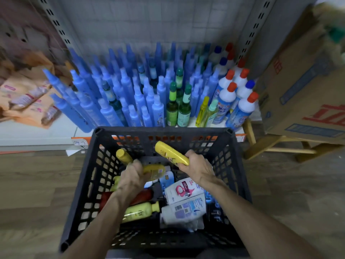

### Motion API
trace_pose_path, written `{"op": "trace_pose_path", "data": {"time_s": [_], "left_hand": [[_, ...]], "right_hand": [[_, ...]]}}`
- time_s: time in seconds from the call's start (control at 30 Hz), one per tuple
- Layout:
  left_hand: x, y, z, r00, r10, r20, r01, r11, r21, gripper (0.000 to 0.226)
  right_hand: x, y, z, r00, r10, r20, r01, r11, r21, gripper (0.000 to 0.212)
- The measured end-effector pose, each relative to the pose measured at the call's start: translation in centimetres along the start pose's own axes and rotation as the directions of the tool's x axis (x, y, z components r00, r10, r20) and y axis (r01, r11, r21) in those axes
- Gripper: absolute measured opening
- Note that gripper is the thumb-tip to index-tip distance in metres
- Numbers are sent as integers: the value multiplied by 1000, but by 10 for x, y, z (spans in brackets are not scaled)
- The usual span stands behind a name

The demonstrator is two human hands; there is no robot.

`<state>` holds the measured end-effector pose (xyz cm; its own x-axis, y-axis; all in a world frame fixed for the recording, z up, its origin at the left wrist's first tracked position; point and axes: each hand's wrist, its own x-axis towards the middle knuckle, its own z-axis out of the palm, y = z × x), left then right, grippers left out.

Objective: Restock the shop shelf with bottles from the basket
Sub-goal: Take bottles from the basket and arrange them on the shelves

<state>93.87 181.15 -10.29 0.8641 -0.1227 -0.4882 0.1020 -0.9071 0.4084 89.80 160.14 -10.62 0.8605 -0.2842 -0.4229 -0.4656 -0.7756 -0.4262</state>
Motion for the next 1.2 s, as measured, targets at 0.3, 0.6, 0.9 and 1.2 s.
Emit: {"op": "trace_pose_path", "data": {"time_s": [0.3,0.6,0.9,1.2], "left_hand": [[-185,113,-225,985,142,-94,-126,979,158,43],[-341,260,-502,988,144,-58,-146,989,-35,33],[-400,357,-645,918,310,-248,-288,950,123,26],[-401,370,-670,908,276,-315,-328,936,-126,19]], "right_hand": [[-170,-110,-235,990,138,-21,-138,990,-12,47],[-320,-257,-517,988,123,-96,-109,983,145,52],[-357,-317,-656,944,-20,-329,99,970,224,49],[-342,-326,-684,915,-42,-401,134,969,206,39]]}}
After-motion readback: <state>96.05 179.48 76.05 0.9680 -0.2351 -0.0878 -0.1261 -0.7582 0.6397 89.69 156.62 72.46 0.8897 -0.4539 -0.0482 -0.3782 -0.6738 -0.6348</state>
